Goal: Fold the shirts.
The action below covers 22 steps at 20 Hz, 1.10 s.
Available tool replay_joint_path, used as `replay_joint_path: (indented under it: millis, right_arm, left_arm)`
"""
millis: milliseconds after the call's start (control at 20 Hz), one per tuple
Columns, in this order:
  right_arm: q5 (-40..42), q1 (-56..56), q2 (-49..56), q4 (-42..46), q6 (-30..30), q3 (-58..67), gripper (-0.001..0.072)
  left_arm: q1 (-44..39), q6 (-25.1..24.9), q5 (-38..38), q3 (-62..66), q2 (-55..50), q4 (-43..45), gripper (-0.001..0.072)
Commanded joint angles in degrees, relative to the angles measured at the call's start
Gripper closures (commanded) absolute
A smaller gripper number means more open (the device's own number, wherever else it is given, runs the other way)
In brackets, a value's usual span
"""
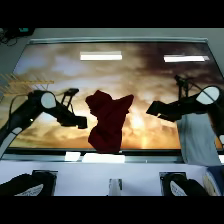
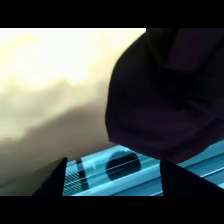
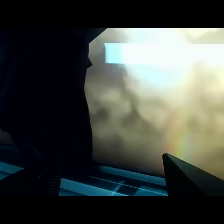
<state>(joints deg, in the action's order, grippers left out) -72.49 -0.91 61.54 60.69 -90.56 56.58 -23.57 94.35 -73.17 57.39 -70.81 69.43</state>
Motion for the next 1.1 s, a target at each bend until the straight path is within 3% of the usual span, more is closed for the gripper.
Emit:
replay_joint_path:
  millis: [0, 300, 600, 800, 900, 950, 1050]
  right_arm:
    - [5.35, -0.02, 4.09, -8.96, 2.56, -6.03, 0.0044]
    - [5.55, -0.13, 9.99, -13.14, 5.57, -6.19, 0.0044]
    - [5.86, -0.13, 13.7, -13.31, 6.43, -6.23, 0.0044]
    - [7.61, -0.2, 15.3, -15.93, 7.37, -6.27, 0.0044]
    - [9.42, -2.99, 16.0, -16.0, 7.69, -6.29, 0.0044]
    - [10.71, -5.55, 16.7, -16.0, 7.82, -6.29, 0.0043]
    - [13.68, -10.6, 18.12, -16.0, 8.72, -6.29, 0.0035]
  left_arm:
    - [-0.33, -0.2, 9.73, -13.35, 0.63, -12.81, -0.0013]
    - [-1.46, -0.22, 20.59, -19.34, 0.15, -22.23, -0.0013]
    - [-1.86, -1.29, 22.84, -19.34, -3.61, -27.28, 0.0002]
    - [-2.69, -1.31, 23.3, -19.34, -4.98, -27.45, 0.0384]
    - [-2.69, -3.17, 23.74, -19.32, -5.01, -27.45, 0.063]
    - [-2.69, -3.93, 23.67, -19.32, -5.01, -27.45, 0.0673]
    - [-2.64, -6.01, 22.62, -19.15, -4.74, -27.45, 0.0675]
